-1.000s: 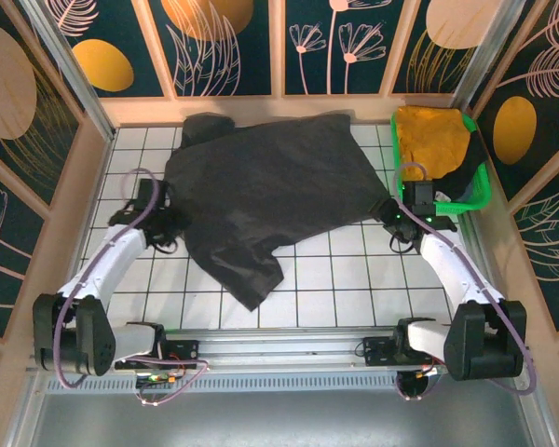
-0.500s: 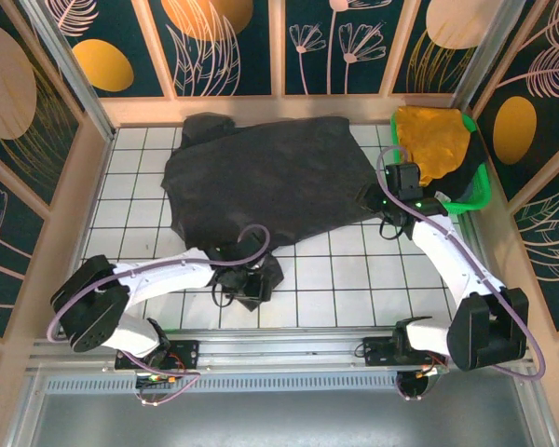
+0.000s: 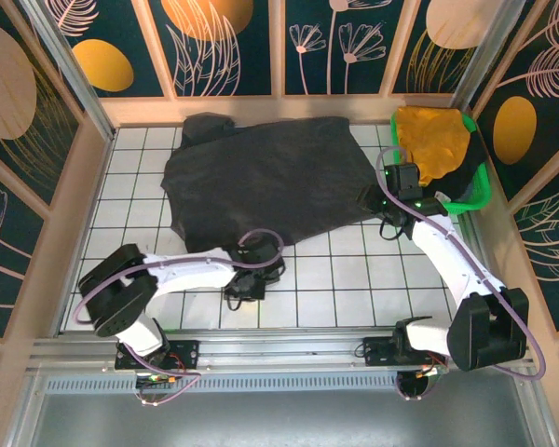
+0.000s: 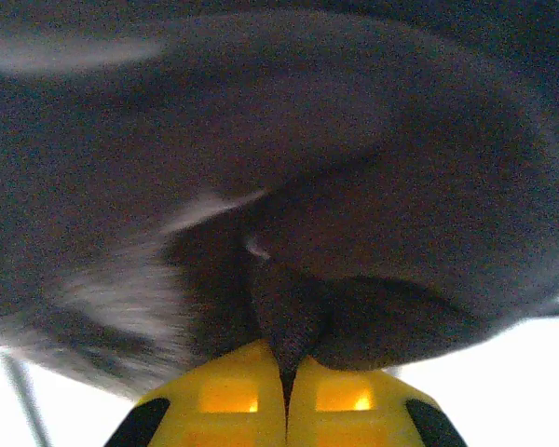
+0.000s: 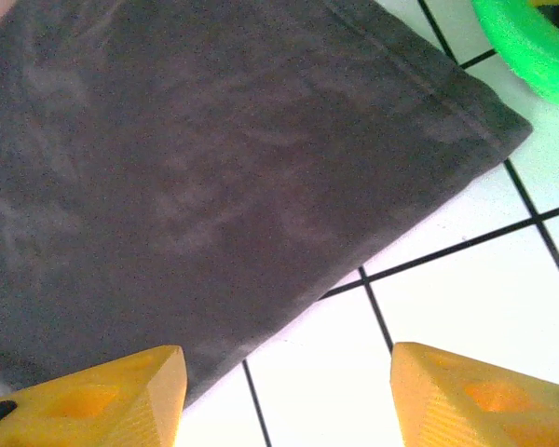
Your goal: Fold and stack the t-shirts
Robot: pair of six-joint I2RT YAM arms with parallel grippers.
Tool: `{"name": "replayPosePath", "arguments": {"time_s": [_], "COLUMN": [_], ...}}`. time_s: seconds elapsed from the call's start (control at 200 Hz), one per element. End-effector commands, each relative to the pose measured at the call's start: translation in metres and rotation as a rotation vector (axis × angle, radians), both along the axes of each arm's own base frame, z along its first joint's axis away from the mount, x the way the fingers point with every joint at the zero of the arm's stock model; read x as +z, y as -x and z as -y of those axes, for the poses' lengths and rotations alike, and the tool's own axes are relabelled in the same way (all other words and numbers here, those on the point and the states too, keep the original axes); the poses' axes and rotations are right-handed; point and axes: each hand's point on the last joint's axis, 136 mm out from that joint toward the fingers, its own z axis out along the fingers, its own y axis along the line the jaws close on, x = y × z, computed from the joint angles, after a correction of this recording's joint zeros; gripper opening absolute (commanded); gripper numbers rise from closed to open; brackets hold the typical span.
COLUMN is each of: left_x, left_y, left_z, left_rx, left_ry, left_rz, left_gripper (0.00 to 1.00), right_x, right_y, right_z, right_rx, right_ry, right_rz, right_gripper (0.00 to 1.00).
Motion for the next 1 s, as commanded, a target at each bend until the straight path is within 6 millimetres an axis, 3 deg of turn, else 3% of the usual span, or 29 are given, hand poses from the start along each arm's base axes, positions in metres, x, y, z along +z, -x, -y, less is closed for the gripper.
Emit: {"name": "replayPosePath", "arguments": {"time_s": [0.0, 0.19, 0.345, 0.636, 0.731, 0.996], "left_x": [0.018, 0.068, 0.083, 0.084, 0.085, 0.084], "left_y": [0.001, -0.014, -0.021, -0.044, -0.048, -0.053], "left_z": [-0.079, -0.151, -0.179, -0.17, -0.168, -0.166], "left_rx": [0.352, 0.671, 0.775, 0.756, 0.746, 0.732], "left_ry": [-0.09, -0.046, -0.071, -0.049, -0.045, -0.042], "left_rz": [0.083, 0.248, 0.298, 0.319, 0.326, 0.32], "left_gripper": [0.0, 0.0, 0.0, 0.0, 0.0, 0.0], "right_x": [-0.015, -0.052, -0.077, -0.117, -0.12, -0.144], "right_y": [0.01, 0.02, 0.023, 0.033, 0.026, 0.018], "right_z": [0.023, 0.035, 0.035, 0.017, 0.005, 0.021], "right_rx": [-0.101, -0.171, -0.166, -0.066, 0.007, 0.003], "right_ry": [0.03, 0.025, 0.041, 0.057, 0.053, 0.179], "right_rz": [-0.048, -0.15, -0.223, -0.318, -0.3, -0.38], "right_gripper": [0.58, 0.57, 0.56, 0.51, 0.49, 0.44]}}
